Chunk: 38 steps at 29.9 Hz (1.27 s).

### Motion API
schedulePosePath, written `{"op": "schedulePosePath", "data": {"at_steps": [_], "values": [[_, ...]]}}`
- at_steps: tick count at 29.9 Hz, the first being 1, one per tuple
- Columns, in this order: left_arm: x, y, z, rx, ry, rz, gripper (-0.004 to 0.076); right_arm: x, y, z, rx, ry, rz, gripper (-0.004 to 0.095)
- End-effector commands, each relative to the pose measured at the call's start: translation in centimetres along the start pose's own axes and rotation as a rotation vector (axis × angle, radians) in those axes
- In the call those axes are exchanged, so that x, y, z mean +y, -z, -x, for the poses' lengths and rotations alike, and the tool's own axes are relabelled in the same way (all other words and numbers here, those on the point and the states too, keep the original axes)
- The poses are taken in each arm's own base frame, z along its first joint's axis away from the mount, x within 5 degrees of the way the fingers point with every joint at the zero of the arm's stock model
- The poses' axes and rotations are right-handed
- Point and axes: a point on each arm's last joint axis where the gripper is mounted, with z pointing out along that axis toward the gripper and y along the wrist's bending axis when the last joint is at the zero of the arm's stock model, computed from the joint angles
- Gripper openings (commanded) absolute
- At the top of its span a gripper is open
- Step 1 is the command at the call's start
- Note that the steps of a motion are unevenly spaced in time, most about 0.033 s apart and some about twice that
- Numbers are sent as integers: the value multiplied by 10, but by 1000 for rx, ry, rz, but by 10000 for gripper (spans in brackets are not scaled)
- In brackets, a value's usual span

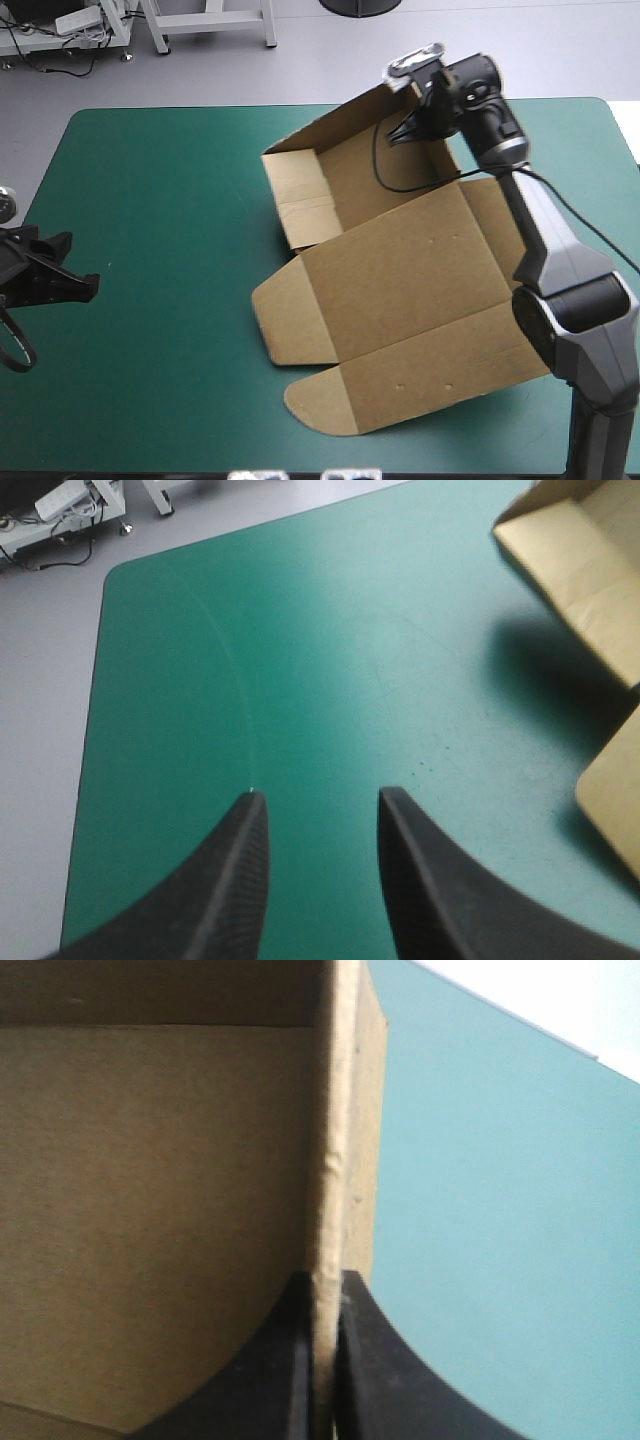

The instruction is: Fold the box

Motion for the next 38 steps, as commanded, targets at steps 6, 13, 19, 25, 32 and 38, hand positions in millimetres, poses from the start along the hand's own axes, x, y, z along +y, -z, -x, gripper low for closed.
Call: {"op": "schedulePosePath", "data": {"at_steps": [6, 13, 19, 25, 32, 38], "values": [[-7, -1, -2, 8, -42, -53, 261, -141, 125, -50, -118, -292, -271, -23], [-10, -1, -1, 3, -64, -70, 261, -204, 107, -137, 43, -550, -228, -23], [-8, -1, -1, 3, -68, -57, 261, -207, 58, -197, 207, -575, -199, -23], [-8, -1, -2, 7, -68, -58, 261, -187, 6, -233, 200, -629, -133, -24], [-8, -1, -2, 7, -68, -58, 261, -182, -10, -245, 163, -564, -142, -23], [-8, -1, -2, 7, -68, -58, 262, -184, -10, -244, 156, -455, -146, 129]]}}
